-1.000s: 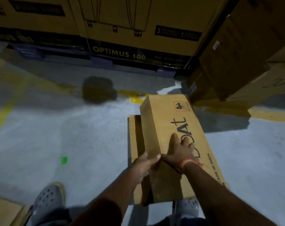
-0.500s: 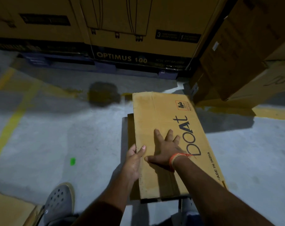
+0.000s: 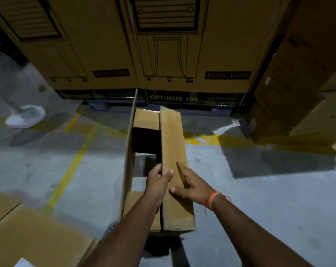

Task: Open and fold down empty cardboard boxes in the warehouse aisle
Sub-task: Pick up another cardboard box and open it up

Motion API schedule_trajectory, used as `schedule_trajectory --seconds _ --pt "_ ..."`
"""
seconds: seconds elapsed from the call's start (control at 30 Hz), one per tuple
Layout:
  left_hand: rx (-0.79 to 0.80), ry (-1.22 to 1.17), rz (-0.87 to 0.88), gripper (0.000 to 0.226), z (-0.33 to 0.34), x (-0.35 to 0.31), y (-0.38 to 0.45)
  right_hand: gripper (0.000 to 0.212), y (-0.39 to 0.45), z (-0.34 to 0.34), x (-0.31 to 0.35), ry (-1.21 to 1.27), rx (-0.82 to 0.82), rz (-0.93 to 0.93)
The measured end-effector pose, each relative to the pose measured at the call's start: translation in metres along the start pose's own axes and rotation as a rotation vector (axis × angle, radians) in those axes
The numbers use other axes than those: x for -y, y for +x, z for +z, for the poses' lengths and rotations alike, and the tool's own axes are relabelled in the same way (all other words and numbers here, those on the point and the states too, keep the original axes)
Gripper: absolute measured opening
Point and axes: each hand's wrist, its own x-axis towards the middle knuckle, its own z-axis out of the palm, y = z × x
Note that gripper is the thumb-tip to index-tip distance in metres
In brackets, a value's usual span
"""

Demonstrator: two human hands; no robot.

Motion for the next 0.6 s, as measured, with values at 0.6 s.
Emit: schedule_trajectory --seconds 0.6 --pt "0.257 0.315 0.042 0.070 0.043 0.083 0.028 0.112 0.022 -0.005 -0.047 -0.363 0.160 0.247"
